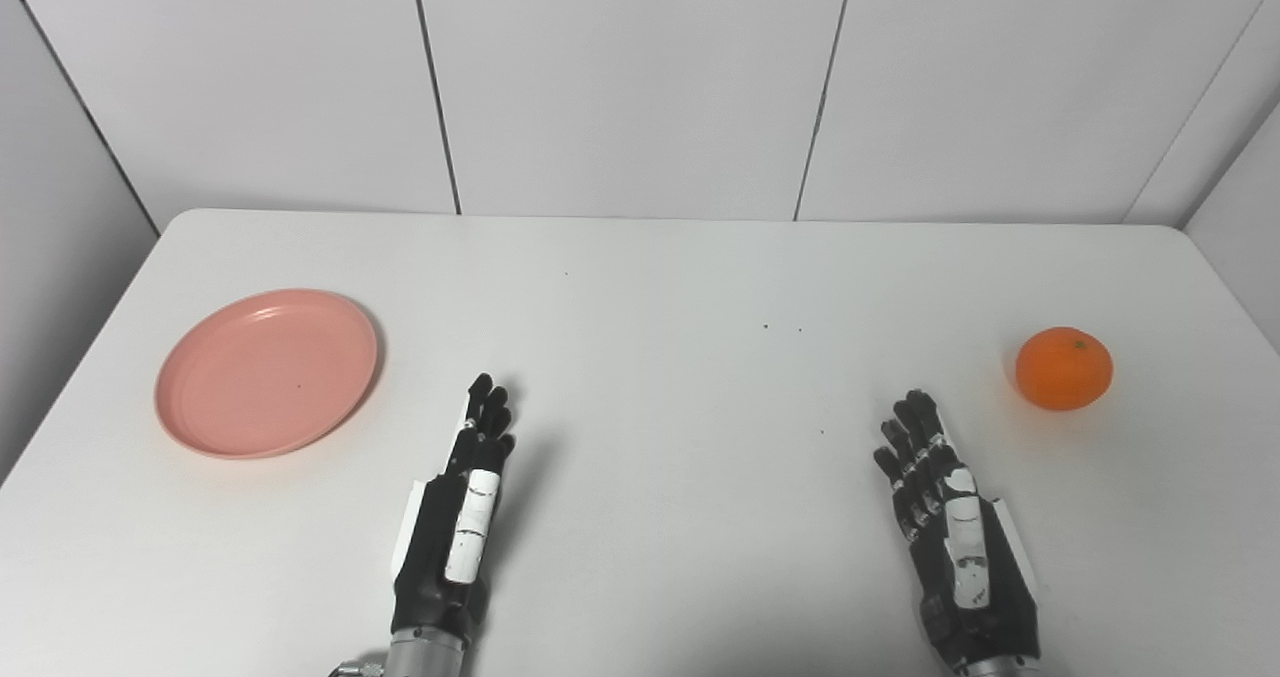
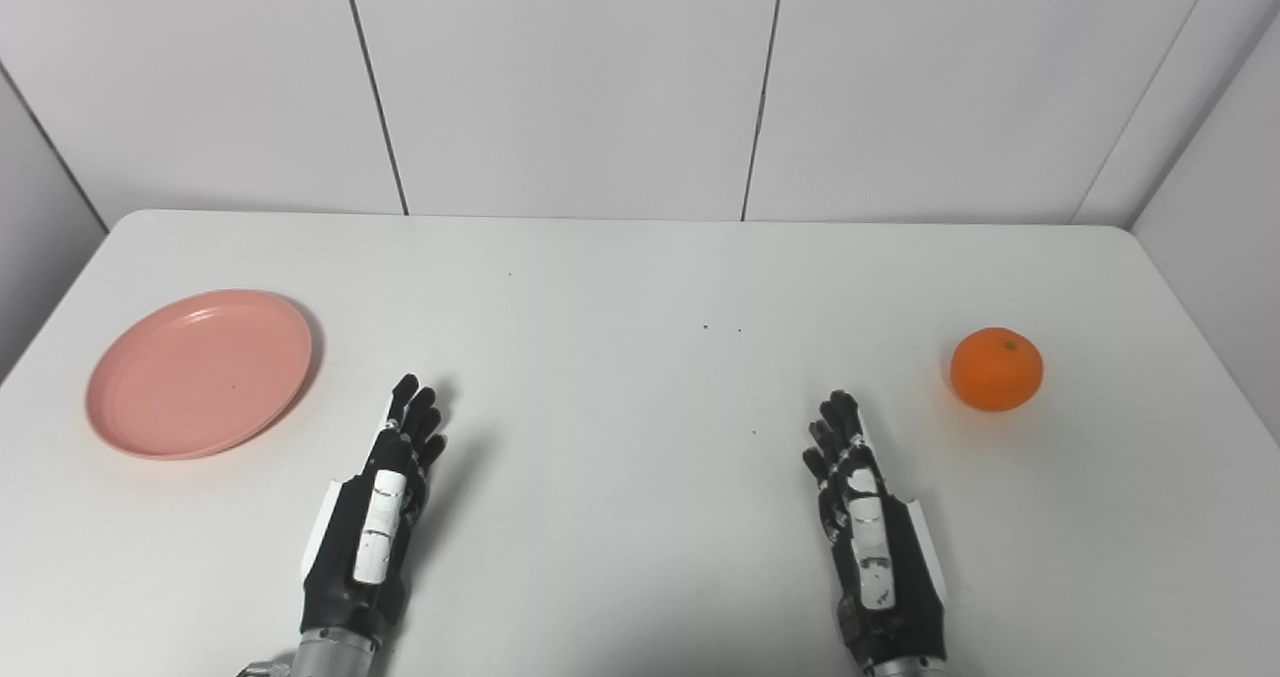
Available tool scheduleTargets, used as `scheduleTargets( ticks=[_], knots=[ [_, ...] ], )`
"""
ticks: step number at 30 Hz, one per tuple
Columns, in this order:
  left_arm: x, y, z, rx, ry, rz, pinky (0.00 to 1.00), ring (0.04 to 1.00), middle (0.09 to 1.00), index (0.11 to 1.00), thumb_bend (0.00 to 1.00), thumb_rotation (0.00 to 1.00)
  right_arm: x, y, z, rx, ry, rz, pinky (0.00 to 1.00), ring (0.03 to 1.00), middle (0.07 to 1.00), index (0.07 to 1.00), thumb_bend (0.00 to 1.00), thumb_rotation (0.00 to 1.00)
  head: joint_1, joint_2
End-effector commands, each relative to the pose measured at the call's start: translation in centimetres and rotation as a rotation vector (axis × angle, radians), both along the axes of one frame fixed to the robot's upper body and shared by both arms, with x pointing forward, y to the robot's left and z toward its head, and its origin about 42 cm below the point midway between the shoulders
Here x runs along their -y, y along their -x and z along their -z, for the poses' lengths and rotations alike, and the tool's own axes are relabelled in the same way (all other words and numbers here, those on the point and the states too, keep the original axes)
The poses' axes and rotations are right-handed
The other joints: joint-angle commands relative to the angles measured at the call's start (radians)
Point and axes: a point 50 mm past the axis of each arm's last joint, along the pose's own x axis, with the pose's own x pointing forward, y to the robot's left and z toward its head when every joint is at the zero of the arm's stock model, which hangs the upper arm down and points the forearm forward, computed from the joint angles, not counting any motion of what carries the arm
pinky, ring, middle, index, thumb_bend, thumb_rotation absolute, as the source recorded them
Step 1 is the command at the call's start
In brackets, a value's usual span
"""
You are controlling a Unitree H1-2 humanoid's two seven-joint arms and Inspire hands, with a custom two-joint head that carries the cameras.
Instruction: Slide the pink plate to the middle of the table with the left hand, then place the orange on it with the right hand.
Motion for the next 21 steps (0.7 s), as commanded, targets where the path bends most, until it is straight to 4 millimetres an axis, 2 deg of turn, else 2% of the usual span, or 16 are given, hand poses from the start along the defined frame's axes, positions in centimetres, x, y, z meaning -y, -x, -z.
scheduleTargets(
  ticks=[1, 21],
  knots=[
    [-1.7, 4.6, 2.8, -0.127, -0.016, -0.053, 1.00, 1.000, 1.000, 1.000, 0.82, 0.92, 0.4, 0.7, 1.5, -0.057, 0.014, 0.008, 1.00, 1.000, 1.000, 0.979, 0.87, 0.94, 0.000, 0.003],
    [-1.7, 4.8, 2.6, -0.130, 0.001, -0.057, 1.00, 1.000, 1.000, 1.000, 0.82, 0.91, 0.9, -0.7, 0.9, -0.028, 0.047, 0.010, 1.00, 0.983, 0.985, 0.972, 0.87, 0.97, 0.001, 0.011]
  ],
)
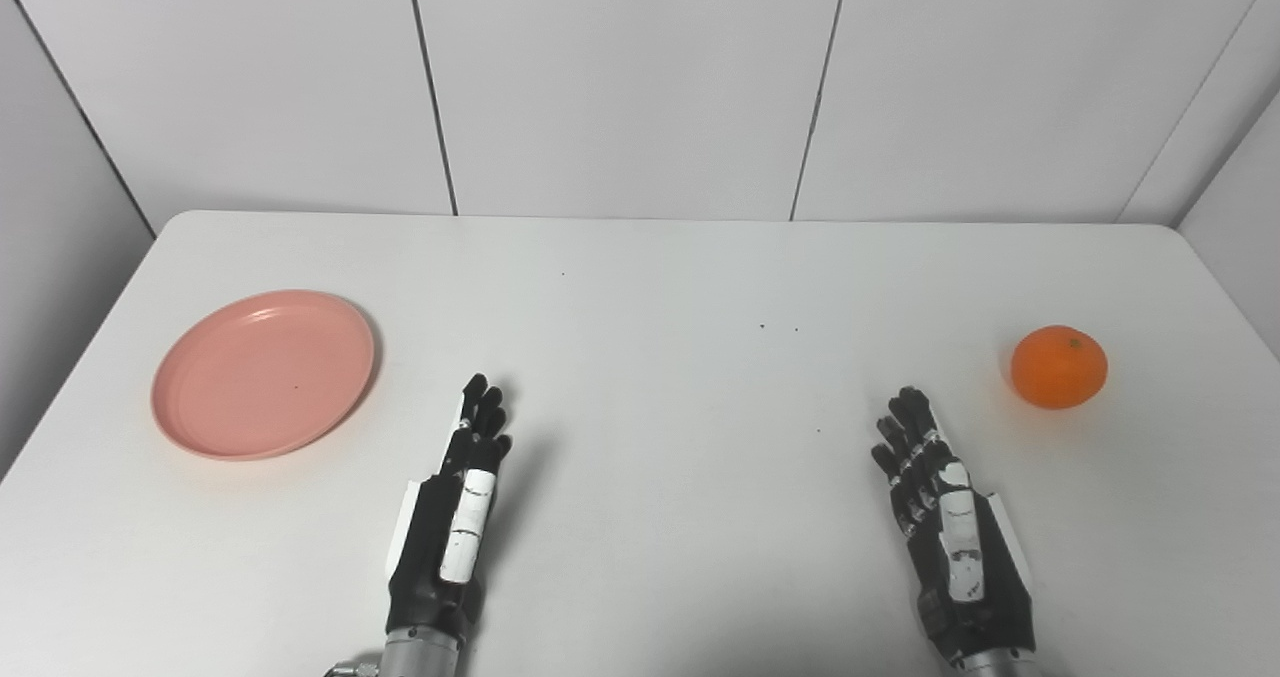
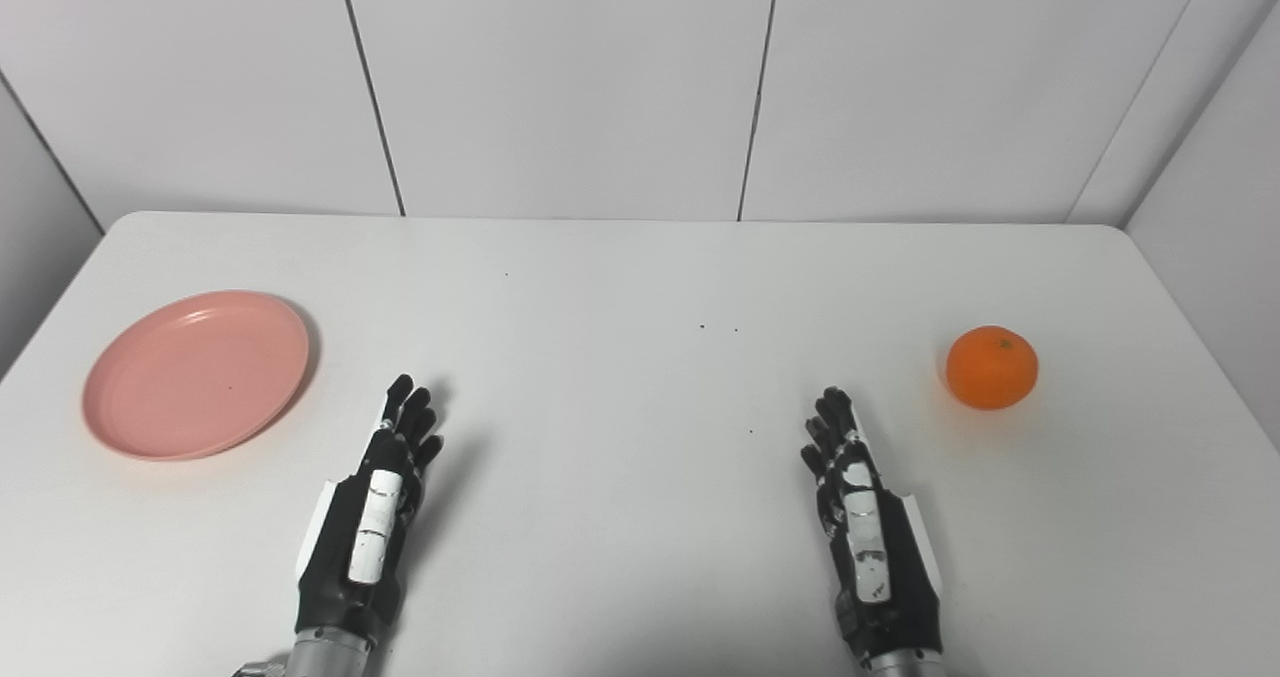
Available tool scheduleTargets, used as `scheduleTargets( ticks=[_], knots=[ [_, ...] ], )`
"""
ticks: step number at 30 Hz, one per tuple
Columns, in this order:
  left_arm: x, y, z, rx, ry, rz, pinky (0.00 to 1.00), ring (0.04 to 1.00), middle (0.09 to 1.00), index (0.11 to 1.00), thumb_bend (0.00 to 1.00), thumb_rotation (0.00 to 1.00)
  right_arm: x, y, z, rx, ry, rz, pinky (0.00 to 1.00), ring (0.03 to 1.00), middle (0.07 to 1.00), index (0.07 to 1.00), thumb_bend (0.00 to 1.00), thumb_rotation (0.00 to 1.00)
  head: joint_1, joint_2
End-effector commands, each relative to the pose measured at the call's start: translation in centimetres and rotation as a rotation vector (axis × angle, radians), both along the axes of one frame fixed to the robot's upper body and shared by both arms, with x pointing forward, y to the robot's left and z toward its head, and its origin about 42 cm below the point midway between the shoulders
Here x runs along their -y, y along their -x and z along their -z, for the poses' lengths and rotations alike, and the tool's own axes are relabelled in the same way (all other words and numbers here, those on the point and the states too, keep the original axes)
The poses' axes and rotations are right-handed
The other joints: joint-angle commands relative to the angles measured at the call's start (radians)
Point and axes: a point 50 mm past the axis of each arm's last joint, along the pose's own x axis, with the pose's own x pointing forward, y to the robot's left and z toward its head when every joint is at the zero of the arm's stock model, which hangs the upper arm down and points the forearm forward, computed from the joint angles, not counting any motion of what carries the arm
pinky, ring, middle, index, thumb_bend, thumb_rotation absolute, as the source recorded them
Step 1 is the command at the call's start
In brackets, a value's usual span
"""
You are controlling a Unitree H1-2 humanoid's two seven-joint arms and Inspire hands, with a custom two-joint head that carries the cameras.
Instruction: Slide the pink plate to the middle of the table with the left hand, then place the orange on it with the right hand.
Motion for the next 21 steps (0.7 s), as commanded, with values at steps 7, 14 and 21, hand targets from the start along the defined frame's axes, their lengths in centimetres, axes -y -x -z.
scheduleTargets(
  ticks=[7, 14, 21],
  knots=[
    [-1.54, 4.91, 2.67, -0.126, -0.002, -0.055, 1.00, 1.000, 1.000, 1.000, 0.82, 0.91, 0.82, -0.11, 1.09, -0.028, 0.024, 0.010, 1.00, 0.975, 0.980, 0.966, 0.88, 0.96, 0.001, 0.001],
    [-1.43, 5.01, 2.56, -0.128, 0.005, -0.062, 1.00, 1.000, 1.000, 1.000, 0.83, 0.91, 0.75, -0.49, 0.90, -0.021, 0.031, 0.003, 0.99, 0.969, 0.975, 0.961, 0.90, 0.95, 0.009, 0.002],
    [-1.46, 5.00, 2.60, -0.127, 0.004, -0.056, 1.00, 1.000, 1.000, 1.000, 0.81, 0.91, 0.89, -0.60, 0.98, -0.020, 0.030, 0.004, 1.00, 0.968, 0.978, 0.961, 0.89, 0.95, 0.008, 0.001]
  ],
)
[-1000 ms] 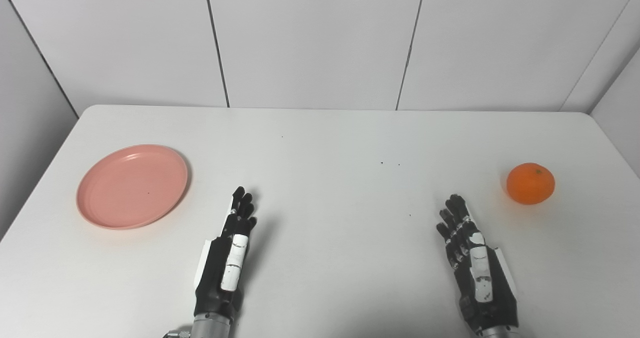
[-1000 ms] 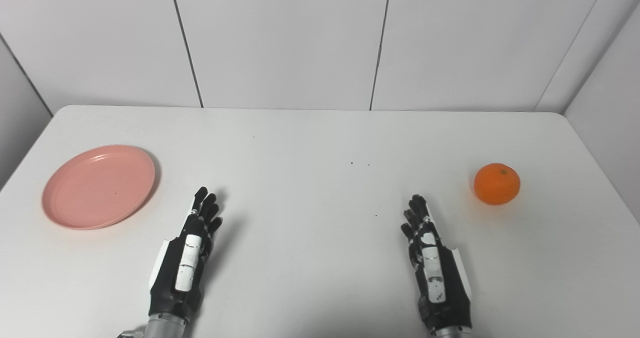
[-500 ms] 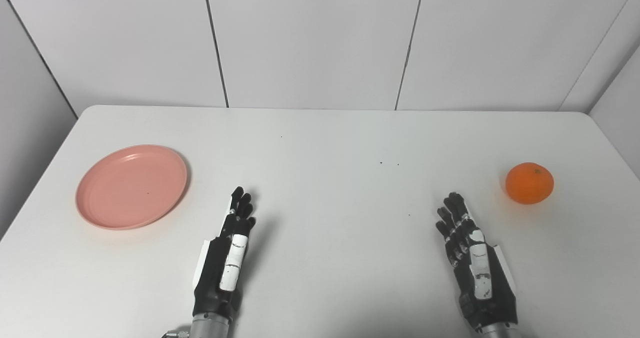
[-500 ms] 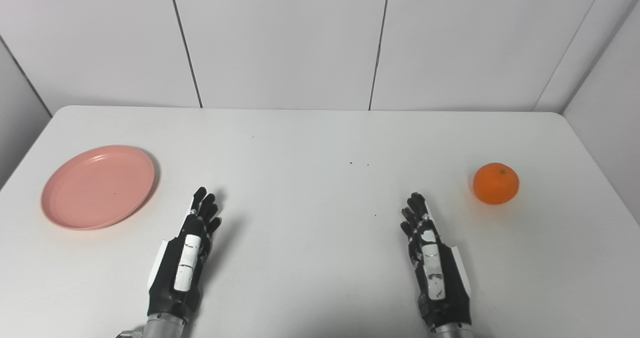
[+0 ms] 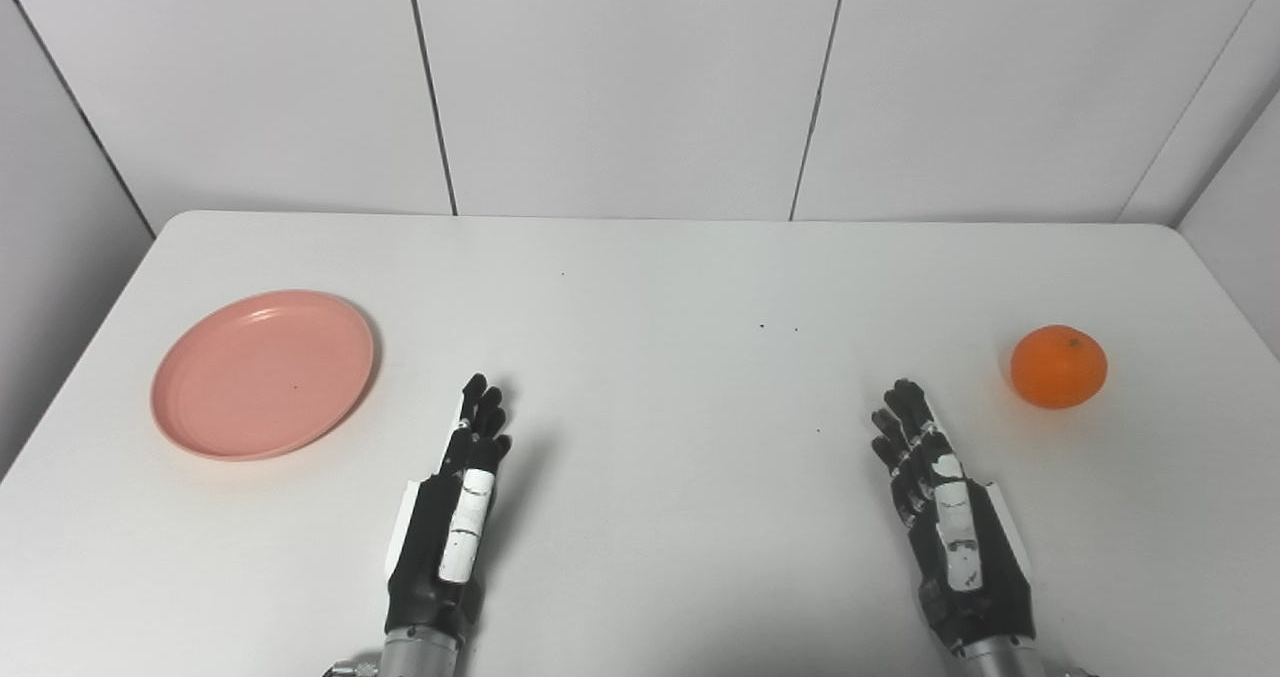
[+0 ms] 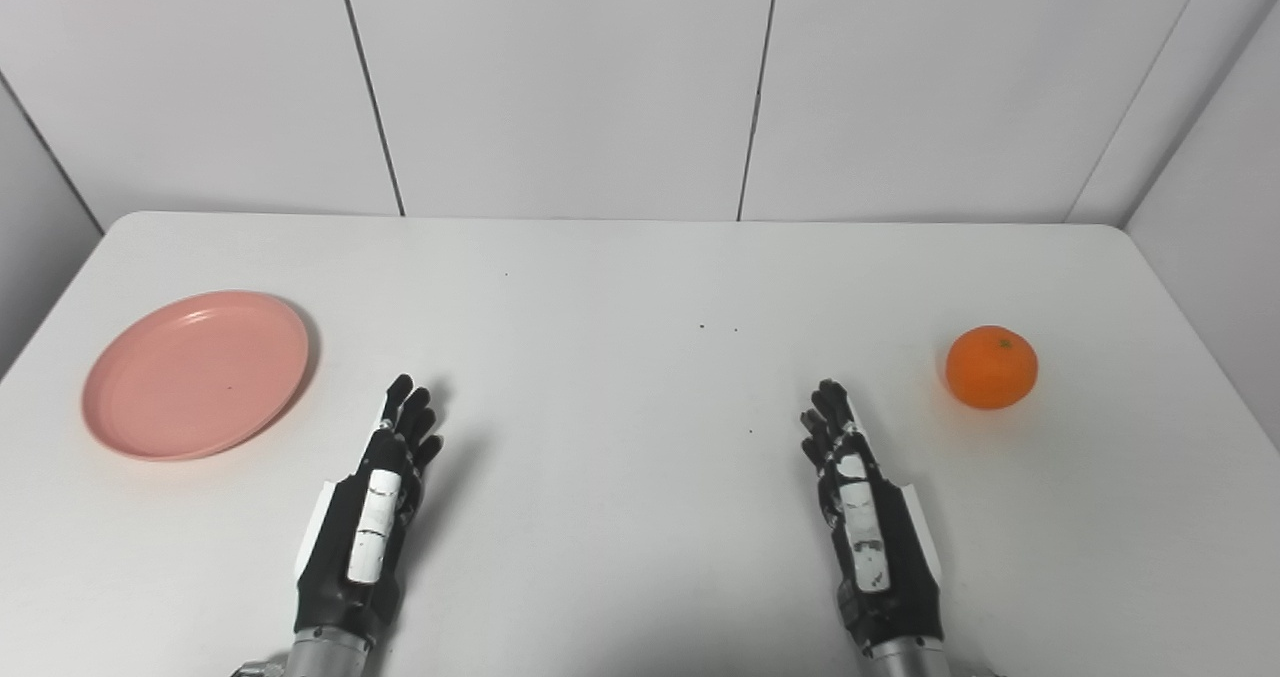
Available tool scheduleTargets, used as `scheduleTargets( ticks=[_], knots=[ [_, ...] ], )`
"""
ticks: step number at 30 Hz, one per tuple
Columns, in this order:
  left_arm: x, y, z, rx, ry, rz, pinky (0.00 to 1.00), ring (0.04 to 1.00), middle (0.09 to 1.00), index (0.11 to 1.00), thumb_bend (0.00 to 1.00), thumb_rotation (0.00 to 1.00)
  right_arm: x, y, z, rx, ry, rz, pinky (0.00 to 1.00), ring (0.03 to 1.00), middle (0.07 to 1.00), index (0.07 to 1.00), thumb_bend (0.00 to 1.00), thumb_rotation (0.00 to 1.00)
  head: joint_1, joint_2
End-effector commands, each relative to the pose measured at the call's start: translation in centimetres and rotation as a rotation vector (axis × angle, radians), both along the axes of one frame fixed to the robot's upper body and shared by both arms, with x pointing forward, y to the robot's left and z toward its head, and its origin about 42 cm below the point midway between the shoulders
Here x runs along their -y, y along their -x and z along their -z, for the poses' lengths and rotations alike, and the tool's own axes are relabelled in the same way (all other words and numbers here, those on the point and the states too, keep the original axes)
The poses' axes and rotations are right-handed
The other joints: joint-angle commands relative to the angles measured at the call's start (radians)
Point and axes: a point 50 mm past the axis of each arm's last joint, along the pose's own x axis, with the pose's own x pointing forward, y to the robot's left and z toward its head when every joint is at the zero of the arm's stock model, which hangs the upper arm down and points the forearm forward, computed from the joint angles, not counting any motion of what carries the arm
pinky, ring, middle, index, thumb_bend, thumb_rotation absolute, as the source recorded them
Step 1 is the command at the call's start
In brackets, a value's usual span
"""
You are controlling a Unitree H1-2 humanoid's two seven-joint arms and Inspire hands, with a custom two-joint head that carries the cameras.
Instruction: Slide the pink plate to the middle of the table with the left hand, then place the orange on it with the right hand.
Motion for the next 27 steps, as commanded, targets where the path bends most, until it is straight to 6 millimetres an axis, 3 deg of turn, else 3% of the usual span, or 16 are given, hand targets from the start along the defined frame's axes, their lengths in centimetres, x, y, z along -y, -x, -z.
scheduleTargets(
  ticks=[1, 27],
  knots=[
    [-1.44, 5.00, 2.63, -0.127, 0.005, -0.056, 1.00, 1.000, 1.000, 1.000, 0.81, 0.91, 0.62, 0.21, 1.13, -0.028, 0.008, 0.012, 1.00, 0.968, 0.978, 0.960, 0.90, 0.95, 0.000, 0.001],
    [-1.18, 4.90, 2.83, -0.128, 0.015, -0.062, 1.00, 1.000, 1.000, 1.000, 0.82, 0.90, 0.78, 0.33, 1.64, -0.041, 0.002, 0.003, 1.00, 0.959, 0.970, 0.950, 0.88, 0.94, 0.006, -0.001]
  ],
)
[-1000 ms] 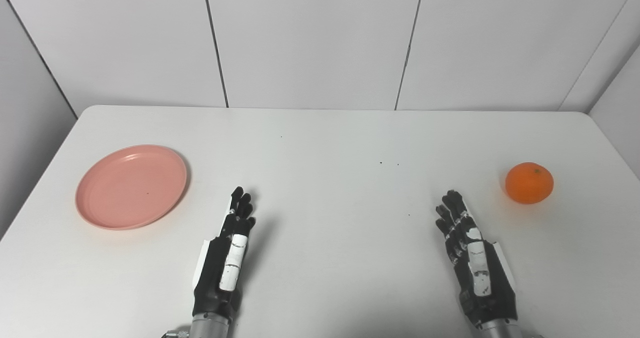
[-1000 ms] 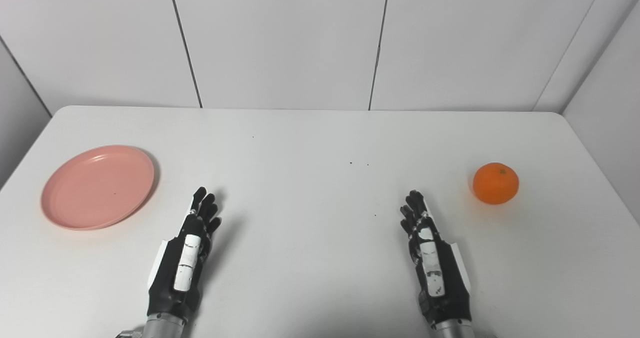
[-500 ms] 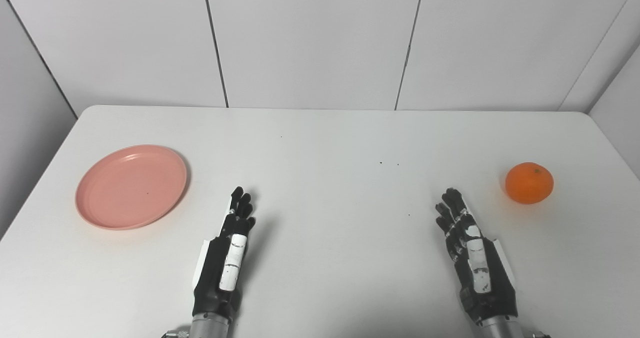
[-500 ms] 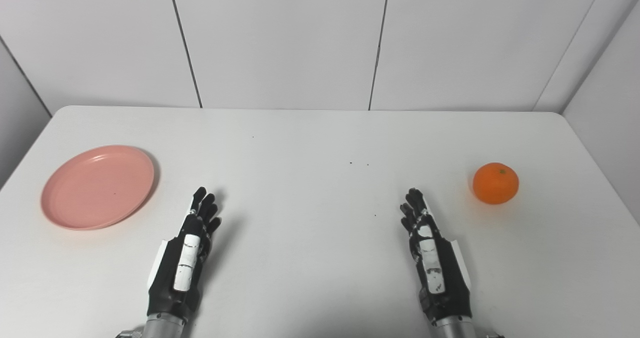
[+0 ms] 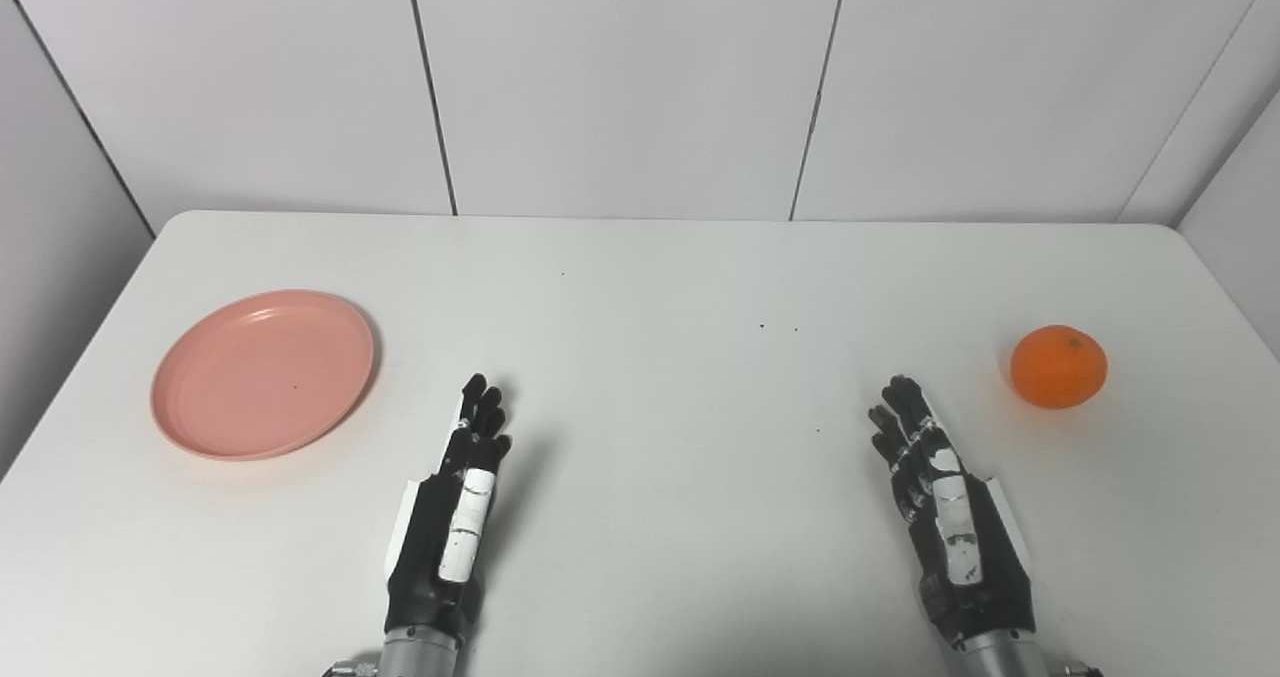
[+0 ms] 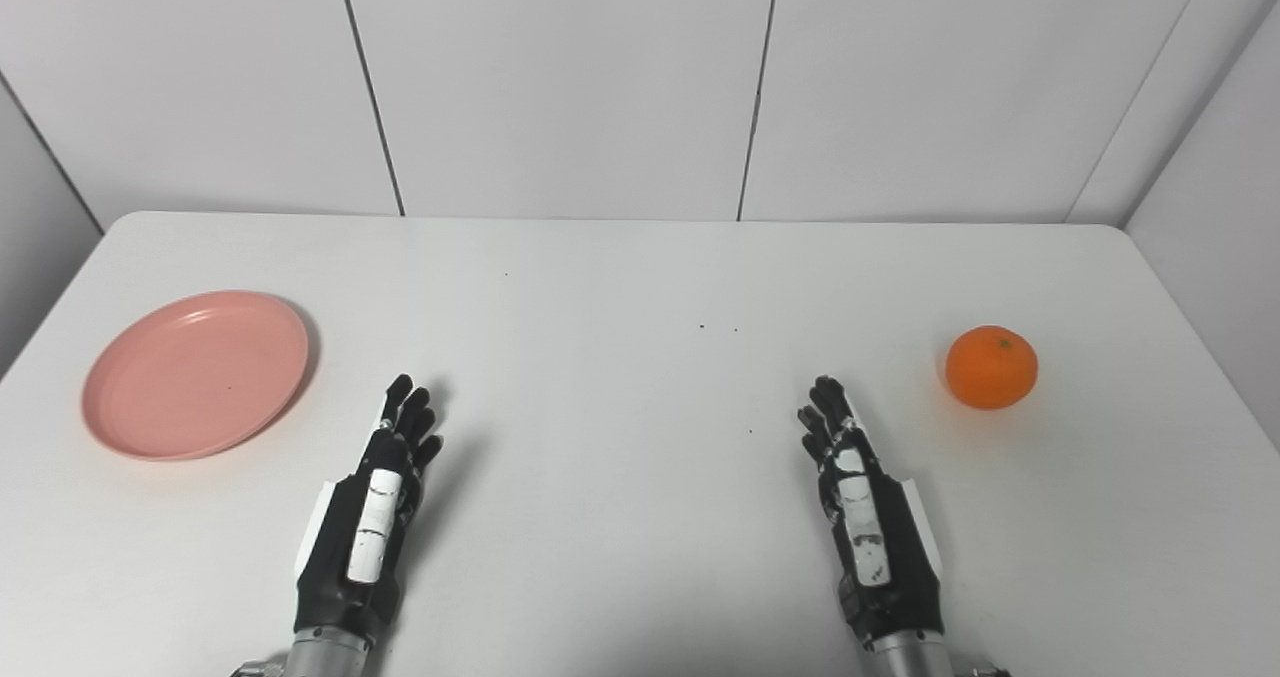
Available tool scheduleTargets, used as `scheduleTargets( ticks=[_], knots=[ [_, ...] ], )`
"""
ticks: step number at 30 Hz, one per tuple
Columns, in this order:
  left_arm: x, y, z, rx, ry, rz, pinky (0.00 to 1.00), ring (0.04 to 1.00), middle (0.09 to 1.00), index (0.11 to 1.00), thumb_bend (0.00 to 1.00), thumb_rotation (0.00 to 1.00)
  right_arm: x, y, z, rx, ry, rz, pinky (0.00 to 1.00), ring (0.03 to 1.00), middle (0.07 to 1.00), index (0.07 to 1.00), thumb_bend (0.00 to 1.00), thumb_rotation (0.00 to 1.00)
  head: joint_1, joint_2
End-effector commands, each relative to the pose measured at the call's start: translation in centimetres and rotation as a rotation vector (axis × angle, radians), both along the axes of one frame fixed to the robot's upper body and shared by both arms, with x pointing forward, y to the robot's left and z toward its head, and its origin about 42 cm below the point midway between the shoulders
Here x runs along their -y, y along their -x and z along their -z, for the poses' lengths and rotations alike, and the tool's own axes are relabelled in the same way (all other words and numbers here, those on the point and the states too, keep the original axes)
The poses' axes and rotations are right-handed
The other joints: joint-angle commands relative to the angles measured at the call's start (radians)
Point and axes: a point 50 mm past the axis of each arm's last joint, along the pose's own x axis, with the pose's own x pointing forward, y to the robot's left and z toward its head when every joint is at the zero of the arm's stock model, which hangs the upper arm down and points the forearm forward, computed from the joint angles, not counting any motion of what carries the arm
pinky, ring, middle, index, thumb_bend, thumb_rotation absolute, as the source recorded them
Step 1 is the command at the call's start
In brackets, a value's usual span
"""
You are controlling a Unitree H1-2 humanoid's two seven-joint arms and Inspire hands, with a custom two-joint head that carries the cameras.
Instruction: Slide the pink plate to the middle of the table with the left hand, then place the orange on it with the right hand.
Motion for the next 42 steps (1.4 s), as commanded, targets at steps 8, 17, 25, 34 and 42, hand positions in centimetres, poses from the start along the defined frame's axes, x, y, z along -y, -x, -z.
scheduleTargets(
  ticks=[8, 17, 25, 34, 42],
  knots=[
    [-1.23, 4.90, 2.80, -0.127, 0.002, -0.056, 1.00, 1.000, 1.000, 1.000, 0.81, 0.91, 0.67, 0.70, 1.50, -0.031, 0.006, 0.019, 0.99, 0.958, 0.967, 0.950, 0.89, 0.95, 0.005, 0.000],
    [-1.32, 4.94, 2.74, -0.132, -0.001, -0.054, 1.00, 1.000, 1.000, 1.000, 0.81, 0.92, 0.71, 0.82, 1.34, 0.015, 0.000, 0.038, 0.98, 0.949, 0.958, 0.947, 0.92, 0.94, 0.002, 0.002],
    [-1.26, 4.92, 2.65, -0.136, 0.000, -0.058, 1.00, 1.000, 1.000, 1.000, 0.82, 0.91, 0.73, 0.83, 1.40, 0.026, 0.010, 0.046, 0.99, 0.954, 0.956, 0.949, 0.90, 0.94, 0.003, 0.003],
    [-1.33, 4.92, 2.65, -0.134, 0.002, -0.055, 1.00, 1.000, 1.000, 1.000, 0.82, 0.91, 0.61, 0.78, 1.44, 0.030, 0.006, 0.069, 0.98, 0.955, 0.950, 0.938, 0.90, 0.93, 0.002, 0.003],
    [-1.35, 4.91, 2.71, -0.135, -0.004, -0.064, 1.00, 1.000, 1.000, 1.000, 0.82, 0.91, 0.48, 0.80, 1.42, 0.002, 0.009, 0.038, 1.00, 0.970, 0.964, 0.948, 0.89, 0.96, 0.002, 0.003]
  ],
)
